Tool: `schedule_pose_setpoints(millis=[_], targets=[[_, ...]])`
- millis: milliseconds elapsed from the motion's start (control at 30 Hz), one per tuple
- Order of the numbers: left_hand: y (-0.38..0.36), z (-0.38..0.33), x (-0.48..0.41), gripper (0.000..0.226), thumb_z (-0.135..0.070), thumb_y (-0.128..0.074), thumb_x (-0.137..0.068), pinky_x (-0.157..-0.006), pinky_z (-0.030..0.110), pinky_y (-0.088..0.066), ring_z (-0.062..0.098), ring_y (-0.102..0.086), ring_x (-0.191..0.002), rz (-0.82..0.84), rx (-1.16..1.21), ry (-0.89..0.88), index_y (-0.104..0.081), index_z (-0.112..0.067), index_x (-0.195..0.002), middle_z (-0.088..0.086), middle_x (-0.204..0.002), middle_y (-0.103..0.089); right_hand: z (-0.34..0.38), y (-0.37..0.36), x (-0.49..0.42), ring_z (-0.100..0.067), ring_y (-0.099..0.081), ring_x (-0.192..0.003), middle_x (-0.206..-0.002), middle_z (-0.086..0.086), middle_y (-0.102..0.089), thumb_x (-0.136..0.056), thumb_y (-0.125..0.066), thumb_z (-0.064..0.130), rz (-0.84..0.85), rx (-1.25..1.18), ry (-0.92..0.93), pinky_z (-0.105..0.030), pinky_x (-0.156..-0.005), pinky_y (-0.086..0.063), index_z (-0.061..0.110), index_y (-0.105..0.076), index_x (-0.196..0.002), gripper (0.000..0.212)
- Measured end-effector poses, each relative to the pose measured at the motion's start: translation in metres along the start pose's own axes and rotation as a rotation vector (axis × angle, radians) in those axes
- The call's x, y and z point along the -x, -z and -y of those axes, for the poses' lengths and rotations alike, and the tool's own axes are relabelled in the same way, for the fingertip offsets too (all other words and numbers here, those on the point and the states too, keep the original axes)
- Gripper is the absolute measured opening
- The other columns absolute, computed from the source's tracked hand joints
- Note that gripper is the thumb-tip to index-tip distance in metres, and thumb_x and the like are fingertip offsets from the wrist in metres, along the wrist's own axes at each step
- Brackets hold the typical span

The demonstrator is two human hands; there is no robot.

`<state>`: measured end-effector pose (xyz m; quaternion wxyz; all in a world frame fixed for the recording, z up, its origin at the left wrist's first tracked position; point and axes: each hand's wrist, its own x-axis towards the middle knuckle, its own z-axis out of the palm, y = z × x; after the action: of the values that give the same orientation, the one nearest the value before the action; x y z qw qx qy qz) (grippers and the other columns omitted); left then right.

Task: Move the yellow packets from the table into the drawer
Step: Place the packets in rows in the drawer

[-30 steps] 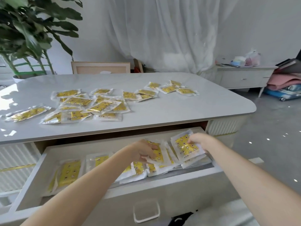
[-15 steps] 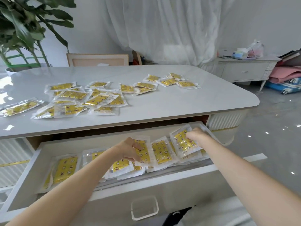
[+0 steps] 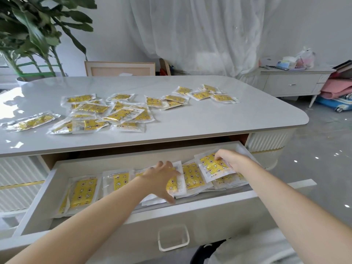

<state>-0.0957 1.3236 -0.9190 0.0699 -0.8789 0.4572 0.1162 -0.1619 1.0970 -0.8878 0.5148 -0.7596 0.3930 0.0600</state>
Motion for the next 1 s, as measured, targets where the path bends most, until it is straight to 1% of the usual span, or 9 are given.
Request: schedule_pose_setpoints(millis=[167, 300, 367, 433, 533, 600, 700, 900, 1000], targets=[[-0.004, -0.007, -0.008, 0.099, -0.049, -0.071, -0.075, -0.096, 0.044, -0.043, 0.031, -0.03, -0.13, 0.046, -0.071, -0.049, -0.009, -0.031, -0.15, 0.004, -0.147, -0.024, -0.002, -0.006, -0.008, -0.025, -0.062, -0.071, -0.093, -0.013, -0.061, -0.09, -0.048, 0.008, 0.058, 0.023, -0.015, -0.03, -0.063, -0.048, 0.007, -0.047, -0.098, 0.007], [-0.006, 0.0, -0.01, 0.087, -0.052, -0.065, -0.08, -0.096, 0.039, -0.041, 0.028, -0.032, -0.128, -0.008, -0.049, -0.048, -0.014, -0.035, -0.149, -0.001, -0.145, -0.029, -0.001, -0.012, -0.01, -0.023, -0.063, -0.07, -0.085, -0.011, -0.063, -0.096, -0.045, 0.008, 0.146, 0.025, -0.045, -0.032, -0.065, -0.05, 0.007, -0.049, -0.092, 0.005], [-0.007, 0.0, -0.009, 0.086, -0.052, -0.063, -0.082, -0.099, 0.041, -0.039, 0.028, -0.031, -0.13, 0.003, -0.046, -0.058, -0.013, -0.035, -0.15, -0.001, -0.147, -0.028, -0.003, -0.013, -0.01, -0.024, -0.064, -0.073, -0.085, -0.012, -0.066, -0.096, -0.046, 0.009, 0.185, 0.021, -0.079, -0.035, -0.068, -0.052, 0.006, -0.052, -0.094, 0.007], [-0.006, 0.0, -0.006, 0.088, -0.055, -0.062, -0.081, -0.103, 0.044, -0.037, 0.028, -0.03, -0.133, 0.025, -0.051, -0.064, -0.012, -0.032, -0.15, -0.001, -0.149, -0.026, -0.004, -0.015, -0.01, -0.023, -0.065, -0.073, -0.085, -0.011, -0.067, -0.096, -0.048, 0.011, 0.185, 0.029, -0.094, -0.034, -0.064, -0.052, 0.007, -0.054, -0.096, 0.007], [0.001, 0.006, 0.004, 0.088, -0.059, -0.062, -0.08, -0.107, 0.044, -0.034, 0.025, -0.029, -0.137, 0.002, 0.1, -0.021, -0.017, -0.029, -0.15, -0.003, -0.152, -0.024, -0.001, -0.019, -0.007, -0.023, -0.066, -0.077, -0.089, -0.011, -0.069, -0.096, -0.05, 0.012, 0.198, 0.008, -0.106, -0.034, -0.066, -0.054, 0.008, -0.055, -0.099, 0.007], [0.007, 0.015, 0.015, 0.077, -0.055, -0.057, -0.085, -0.107, 0.043, -0.036, 0.022, -0.03, -0.137, -0.006, 0.16, 0.002, -0.022, -0.029, -0.149, -0.002, -0.152, -0.026, 0.003, -0.022, -0.004, -0.023, -0.066, -0.081, -0.093, -0.011, -0.069, -0.096, -0.051, 0.011, 0.239, -0.021, -0.11, -0.035, -0.072, -0.054, 0.009, -0.055, -0.1, 0.007], [0.015, 0.034, 0.038, 0.065, -0.047, -0.051, -0.092, -0.107, 0.04, -0.036, 0.02, -0.034, -0.135, 0.063, 0.14, 0.068, -0.025, -0.028, -0.148, -0.002, -0.15, -0.032, 0.013, -0.034, 0.004, -0.023, -0.065, -0.085, -0.096, -0.011, -0.068, -0.095, -0.052, 0.008, 0.316, -0.025, -0.094, -0.034, -0.073, -0.054, 0.008, -0.056, -0.104, 0.009], [0.028, 0.08, 0.09, 0.062, -0.041, -0.046, -0.096, -0.113, 0.034, -0.026, 0.02, -0.029, -0.14, 0.258, 0.015, 0.229, -0.023, -0.021, -0.15, 0.0, -0.152, -0.03, 0.044, -0.082, 0.019, -0.018, -0.064, -0.078, -0.09, -0.009, -0.067, -0.092, -0.058, 0.006, 0.445, 0.027, -0.034, -0.028, -0.062, -0.057, 0.004, -0.057, -0.11, 0.018], [0.029, 0.11, 0.116, 0.06, -0.042, -0.046, -0.096, -0.114, 0.036, -0.029, 0.022, -0.031, -0.139, 0.333, -0.044, 0.324, -0.026, -0.02, -0.149, 0.0, -0.153, -0.03, 0.06, -0.115, 0.027, -0.017, -0.068, -0.073, -0.08, -0.008, -0.072, -0.091, -0.06, 0.005, 0.523, 0.06, -0.017, -0.027, -0.06, -0.059, 0.003, -0.06, -0.103, 0.012]])
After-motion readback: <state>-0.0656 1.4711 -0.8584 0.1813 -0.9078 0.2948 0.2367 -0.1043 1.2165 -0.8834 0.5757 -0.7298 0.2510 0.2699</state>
